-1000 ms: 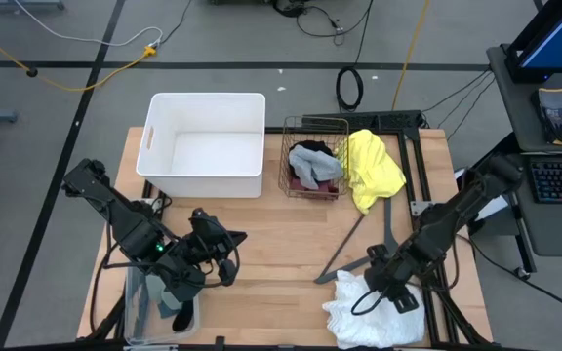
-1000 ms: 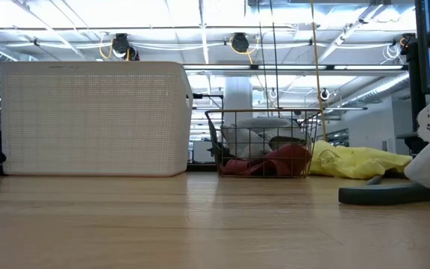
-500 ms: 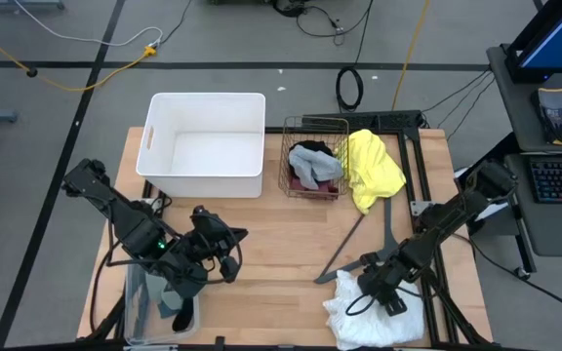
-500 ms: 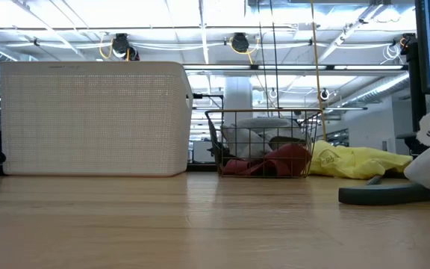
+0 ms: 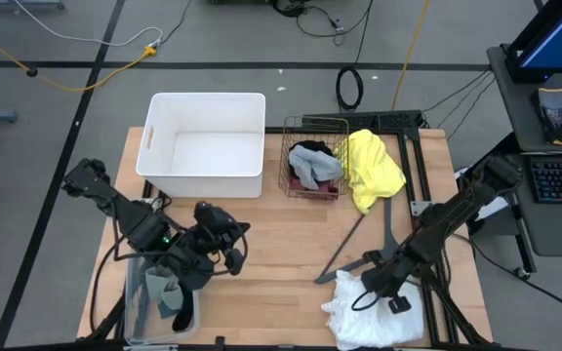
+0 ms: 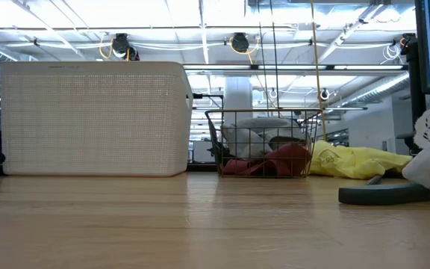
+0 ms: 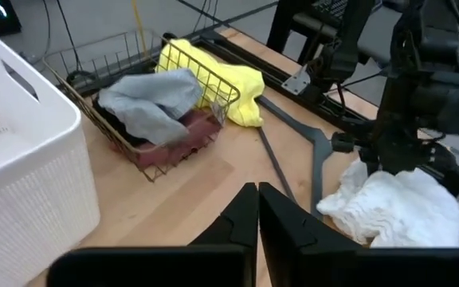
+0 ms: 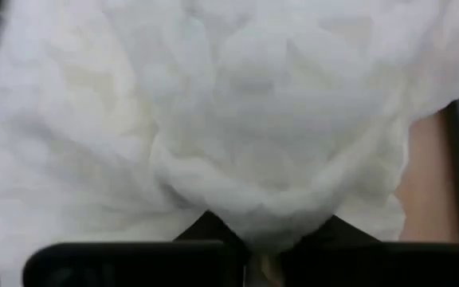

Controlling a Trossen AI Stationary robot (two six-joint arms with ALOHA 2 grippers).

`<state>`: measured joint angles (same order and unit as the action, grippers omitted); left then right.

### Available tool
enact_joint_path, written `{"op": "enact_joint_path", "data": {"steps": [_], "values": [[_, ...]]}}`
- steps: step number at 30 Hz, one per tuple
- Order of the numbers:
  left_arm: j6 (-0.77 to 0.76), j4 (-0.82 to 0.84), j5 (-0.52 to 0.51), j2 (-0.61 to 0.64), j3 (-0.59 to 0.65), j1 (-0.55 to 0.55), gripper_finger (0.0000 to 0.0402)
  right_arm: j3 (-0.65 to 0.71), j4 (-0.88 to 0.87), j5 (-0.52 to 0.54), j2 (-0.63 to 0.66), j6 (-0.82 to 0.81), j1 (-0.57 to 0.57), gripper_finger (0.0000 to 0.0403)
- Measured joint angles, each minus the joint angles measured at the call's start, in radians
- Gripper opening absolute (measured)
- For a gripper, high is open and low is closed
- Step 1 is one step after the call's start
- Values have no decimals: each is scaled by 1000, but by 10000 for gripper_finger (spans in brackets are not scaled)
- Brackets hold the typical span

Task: Pick & Place Cloths
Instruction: Put the white cloth into the white bin

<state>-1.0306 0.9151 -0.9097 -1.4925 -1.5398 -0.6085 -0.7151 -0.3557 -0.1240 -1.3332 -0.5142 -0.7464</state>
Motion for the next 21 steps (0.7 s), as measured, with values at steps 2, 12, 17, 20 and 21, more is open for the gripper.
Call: {"op": "enact_joint_path", "data": {"steps": [2, 12, 17, 20, 21], "values": [[-23, -1, 30, 0, 0, 9, 20, 0, 1, 3, 38, -7, 0, 32], [39, -162, 195, 0, 0, 50, 29, 0, 63, 1, 279, -130, 0, 32], [157, -290, 228, 0, 0, 67, 33, 0, 192, 40, 400, -191, 0, 32], [211, -347, 251, 0, 0, 77, 51, -4, 276, 101, 460, -200, 1, 32], [230, -366, 262, 0, 0, 82, 60, -11, 296, 126, 475, -197, 1, 32]]}}
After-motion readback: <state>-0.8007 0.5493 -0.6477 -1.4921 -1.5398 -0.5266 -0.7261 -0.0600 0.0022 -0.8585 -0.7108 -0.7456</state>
